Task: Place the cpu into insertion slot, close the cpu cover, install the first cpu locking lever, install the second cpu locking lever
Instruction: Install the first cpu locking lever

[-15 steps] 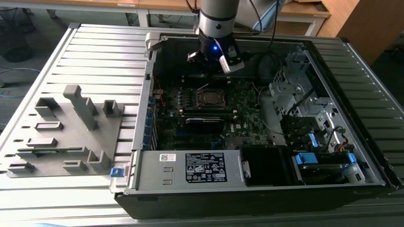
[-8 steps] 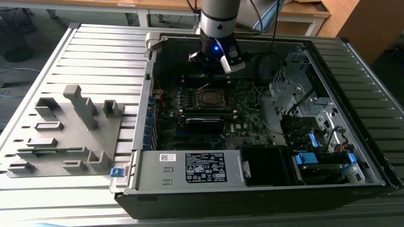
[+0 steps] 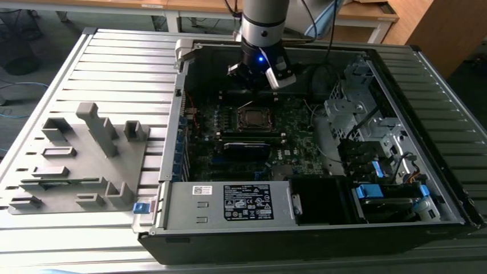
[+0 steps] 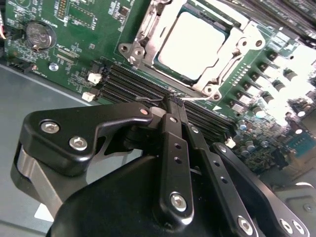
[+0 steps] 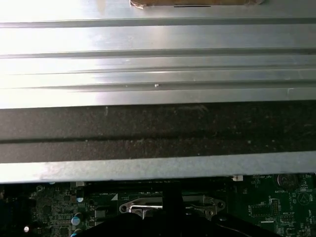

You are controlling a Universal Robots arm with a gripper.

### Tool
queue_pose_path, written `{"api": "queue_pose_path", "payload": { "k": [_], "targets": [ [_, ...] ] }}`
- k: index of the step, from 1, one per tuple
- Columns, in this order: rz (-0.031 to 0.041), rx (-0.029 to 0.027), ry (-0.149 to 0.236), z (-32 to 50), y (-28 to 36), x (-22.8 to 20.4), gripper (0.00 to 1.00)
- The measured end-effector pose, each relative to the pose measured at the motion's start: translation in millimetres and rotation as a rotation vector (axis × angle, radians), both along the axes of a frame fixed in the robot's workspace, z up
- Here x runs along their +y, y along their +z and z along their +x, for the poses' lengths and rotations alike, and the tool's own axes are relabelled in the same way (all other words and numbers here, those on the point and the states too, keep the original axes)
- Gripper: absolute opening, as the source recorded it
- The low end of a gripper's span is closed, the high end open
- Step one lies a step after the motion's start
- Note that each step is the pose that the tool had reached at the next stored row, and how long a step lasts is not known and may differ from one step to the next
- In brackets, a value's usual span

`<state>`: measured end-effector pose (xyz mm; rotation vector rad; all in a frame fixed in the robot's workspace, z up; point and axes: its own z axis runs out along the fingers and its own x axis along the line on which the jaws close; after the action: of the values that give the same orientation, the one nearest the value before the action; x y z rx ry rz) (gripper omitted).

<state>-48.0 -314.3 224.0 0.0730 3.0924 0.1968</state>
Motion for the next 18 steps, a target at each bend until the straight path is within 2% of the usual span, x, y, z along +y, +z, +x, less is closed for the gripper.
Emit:
{"api": "queue_pose_path", "payload": {
  "k": [4, 6, 8, 11, 15, 18],
  "targets": [
    [0.0031, -0.0207, 0.0, 0.0, -2.0, 0.0, 0.11],
    [0.0033, -0.029, 0.0, -0.1, -3.3, 0.0, 0.11],
    [0.0033, -0.0308, -0.01, -0.1, -4.3, 0.0, 0.11],
    [0.0023, -0.0308, -0.06, -0.1, -5.0, 0.0, 0.11],
    [0.0026, -0.0311, -0.065, -0.2, -5.2, 0.0, 0.11],
    [0.0145, -0.035, -0.065, -1.0, -5.8, 0.0, 0.11]
  ]
}}
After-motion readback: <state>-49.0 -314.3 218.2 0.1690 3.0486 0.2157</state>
